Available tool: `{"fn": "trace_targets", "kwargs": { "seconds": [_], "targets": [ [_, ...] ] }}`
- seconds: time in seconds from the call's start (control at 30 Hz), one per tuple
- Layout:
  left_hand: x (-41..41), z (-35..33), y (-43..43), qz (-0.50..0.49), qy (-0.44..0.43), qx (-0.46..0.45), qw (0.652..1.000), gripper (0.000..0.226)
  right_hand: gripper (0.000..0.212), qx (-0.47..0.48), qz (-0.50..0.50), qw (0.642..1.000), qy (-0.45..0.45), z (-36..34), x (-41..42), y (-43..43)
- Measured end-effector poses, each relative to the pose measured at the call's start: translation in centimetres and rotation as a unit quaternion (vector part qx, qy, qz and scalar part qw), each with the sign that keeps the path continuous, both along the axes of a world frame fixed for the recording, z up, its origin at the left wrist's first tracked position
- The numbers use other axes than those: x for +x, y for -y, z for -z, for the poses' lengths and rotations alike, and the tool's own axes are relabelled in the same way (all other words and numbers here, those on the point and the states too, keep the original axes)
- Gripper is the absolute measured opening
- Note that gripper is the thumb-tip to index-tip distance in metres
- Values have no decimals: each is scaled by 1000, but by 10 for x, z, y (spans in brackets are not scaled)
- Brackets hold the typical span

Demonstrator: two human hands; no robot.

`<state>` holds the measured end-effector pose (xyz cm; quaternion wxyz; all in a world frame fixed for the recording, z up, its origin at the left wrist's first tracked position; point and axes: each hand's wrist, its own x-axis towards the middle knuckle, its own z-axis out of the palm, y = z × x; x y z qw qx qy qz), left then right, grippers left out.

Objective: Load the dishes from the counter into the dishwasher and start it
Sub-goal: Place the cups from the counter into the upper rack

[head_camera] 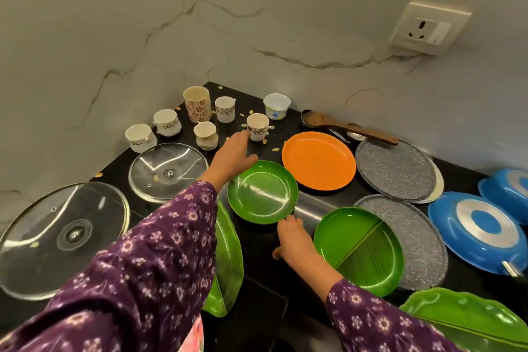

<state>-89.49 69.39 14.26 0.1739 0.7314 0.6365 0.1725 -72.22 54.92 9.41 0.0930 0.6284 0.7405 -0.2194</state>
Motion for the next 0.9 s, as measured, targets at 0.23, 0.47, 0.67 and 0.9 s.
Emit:
{"fn": "trace_targets", "kwargs": {
  "seconds": [0.23,0.47,0.67,0.9],
  "targets": [
    [6,27,-79,-30,28,-9,999,95,48,-33,16,999,25,2,-3,-6],
    [17,34,-139,-31,-23,-32,999,103,54,-41,14,998,45,3,-9,-9],
    [24,41,-143,-36,-7,-1,999,73,54,-53,35,998,26,1,-7,-12],
    [41,-1,-97,-3,76,86,993,73,49,-11,58,998,-11,-1,-3,-3]
  ]
}}
